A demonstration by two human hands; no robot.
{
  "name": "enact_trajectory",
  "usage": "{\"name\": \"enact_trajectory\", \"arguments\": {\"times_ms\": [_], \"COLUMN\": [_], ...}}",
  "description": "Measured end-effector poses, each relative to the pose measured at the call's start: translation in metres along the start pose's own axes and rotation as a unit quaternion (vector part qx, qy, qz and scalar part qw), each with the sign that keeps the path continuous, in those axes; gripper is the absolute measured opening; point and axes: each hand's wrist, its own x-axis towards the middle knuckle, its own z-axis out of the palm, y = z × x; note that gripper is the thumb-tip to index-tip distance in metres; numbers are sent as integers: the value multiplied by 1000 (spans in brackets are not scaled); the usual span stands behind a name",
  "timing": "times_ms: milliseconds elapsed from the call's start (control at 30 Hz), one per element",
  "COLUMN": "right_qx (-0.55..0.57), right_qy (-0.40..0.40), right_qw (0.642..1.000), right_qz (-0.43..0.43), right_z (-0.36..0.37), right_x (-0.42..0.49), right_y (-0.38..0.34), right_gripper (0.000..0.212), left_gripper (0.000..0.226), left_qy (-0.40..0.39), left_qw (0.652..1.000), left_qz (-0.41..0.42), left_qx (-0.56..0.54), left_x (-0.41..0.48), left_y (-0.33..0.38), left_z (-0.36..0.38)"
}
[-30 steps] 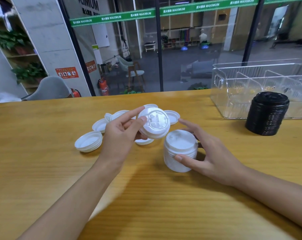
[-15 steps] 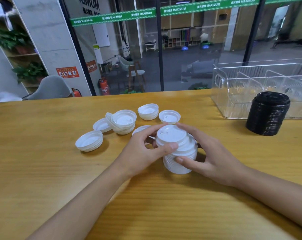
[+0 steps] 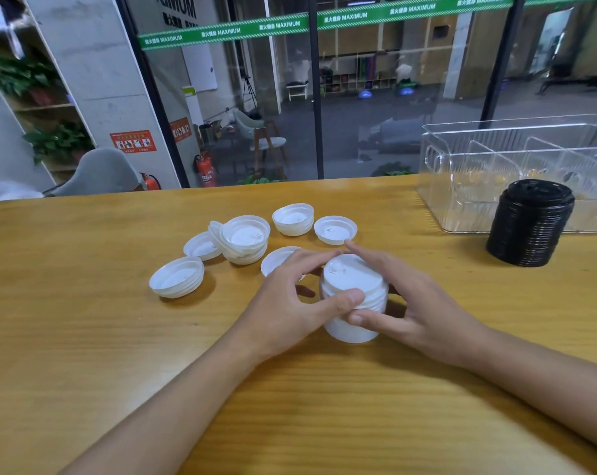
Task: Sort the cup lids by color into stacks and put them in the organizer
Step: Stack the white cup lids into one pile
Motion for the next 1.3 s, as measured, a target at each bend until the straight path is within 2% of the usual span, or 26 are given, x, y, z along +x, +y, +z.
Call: {"name": "enact_trajectory", "arguments": {"times_ms": [133, 633, 700, 800, 867, 967, 1167, 1300], "right_qx": [0, 6, -5, -17, -21, -22, -23, -22], "right_qy": [3, -5, -2, 4, 1, -2, -3, 1], "right_qw": [1000, 1000, 1000, 1000, 1000, 1000, 1000, 1000], "right_qz": [-10, -3, 1, 4, 6, 8, 11, 6], "right_z": [-1, -2, -1, 0, -1, -2, -2, -1], "right_x": [1, 0, -1, -1, -1, -1, -1, -1], "right_y": [-1, -1, 0, 0, 1, 0, -1, -2], "right_gripper": [72, 72, 72, 72, 72, 73, 73, 71], "left_gripper": [58, 51, 50, 38, 34, 29, 28, 40], "left_qy": [-3, -44, -5, 86, 89, 75, 95, 113], "left_qw": [1000, 998, 999, 979, 956, 944, 946, 969], "left_qz": [4, 19, 32, 59, 57, 27, 25, 13], "left_qx": [-5, 34, 39, 178, 274, 321, 310, 221], "left_x": [1, -1, 2, 9, 12, 13, 11, 8], "left_y": [0, -12, -16, -30, -39, -46, -39, -29], "left_z": [-2, -6, -12, -26, -32, -33, -32, -29]}}
